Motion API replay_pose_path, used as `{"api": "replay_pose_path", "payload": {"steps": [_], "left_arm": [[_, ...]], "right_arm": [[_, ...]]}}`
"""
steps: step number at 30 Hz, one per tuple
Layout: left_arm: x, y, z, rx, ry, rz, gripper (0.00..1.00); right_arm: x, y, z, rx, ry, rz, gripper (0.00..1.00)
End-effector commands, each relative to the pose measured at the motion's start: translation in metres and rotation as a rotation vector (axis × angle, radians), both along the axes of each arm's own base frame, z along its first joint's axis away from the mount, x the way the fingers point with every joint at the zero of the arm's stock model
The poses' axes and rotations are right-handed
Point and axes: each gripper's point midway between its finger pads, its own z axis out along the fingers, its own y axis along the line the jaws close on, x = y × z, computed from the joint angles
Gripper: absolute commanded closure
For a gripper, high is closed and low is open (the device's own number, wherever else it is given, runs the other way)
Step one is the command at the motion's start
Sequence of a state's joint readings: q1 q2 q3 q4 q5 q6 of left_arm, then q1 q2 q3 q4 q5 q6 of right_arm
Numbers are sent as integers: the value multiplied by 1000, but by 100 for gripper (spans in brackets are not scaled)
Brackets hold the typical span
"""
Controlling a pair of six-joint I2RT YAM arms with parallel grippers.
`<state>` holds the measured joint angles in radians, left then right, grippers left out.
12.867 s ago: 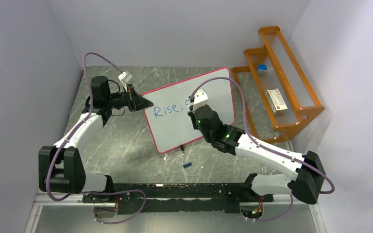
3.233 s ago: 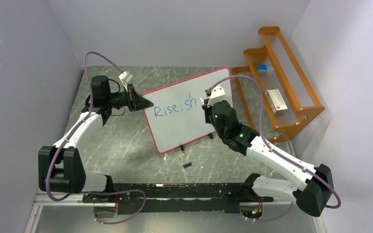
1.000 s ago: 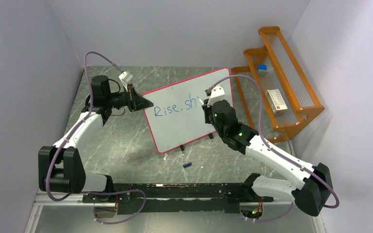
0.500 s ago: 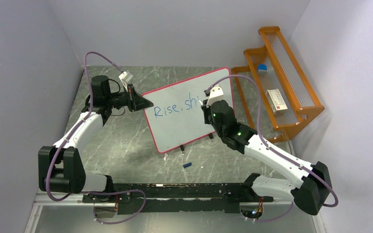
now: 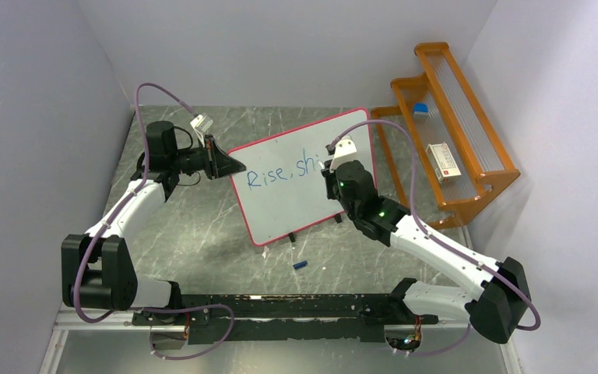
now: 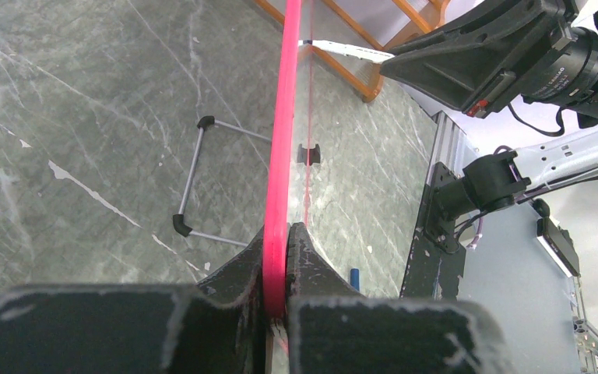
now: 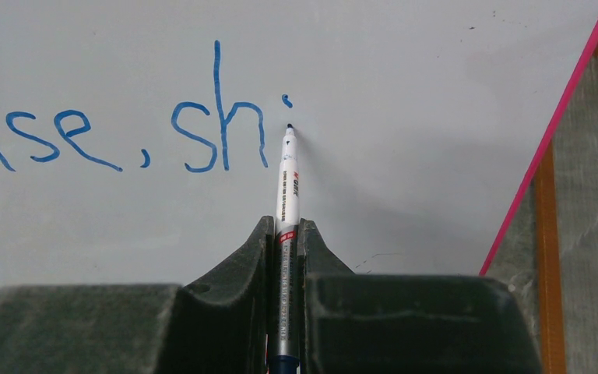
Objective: Write a sentence on the whiteboard
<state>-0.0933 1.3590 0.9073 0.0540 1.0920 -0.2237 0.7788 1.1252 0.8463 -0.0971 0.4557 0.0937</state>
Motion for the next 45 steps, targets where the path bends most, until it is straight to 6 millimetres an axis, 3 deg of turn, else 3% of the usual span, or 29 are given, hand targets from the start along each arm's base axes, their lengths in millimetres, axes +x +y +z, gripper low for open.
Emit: {"api": "replay_pose_path", "payload": {"steps": [1,20,32,45], "left_arm": [[1,1,-38,93,49,29,95],[1,1,-39,96,49,32,95],[2,1,-39,97,48,31,95],[2,1,-39,98,50,31,95]], "right_arm": [[-1,-3,-2,-1,14,-4,100],[-14,-9,-22,-17,85,0,100],[-6,-16,15,26,-29,-40,100],[9,-9,26,21,-68,-45,100]]}}
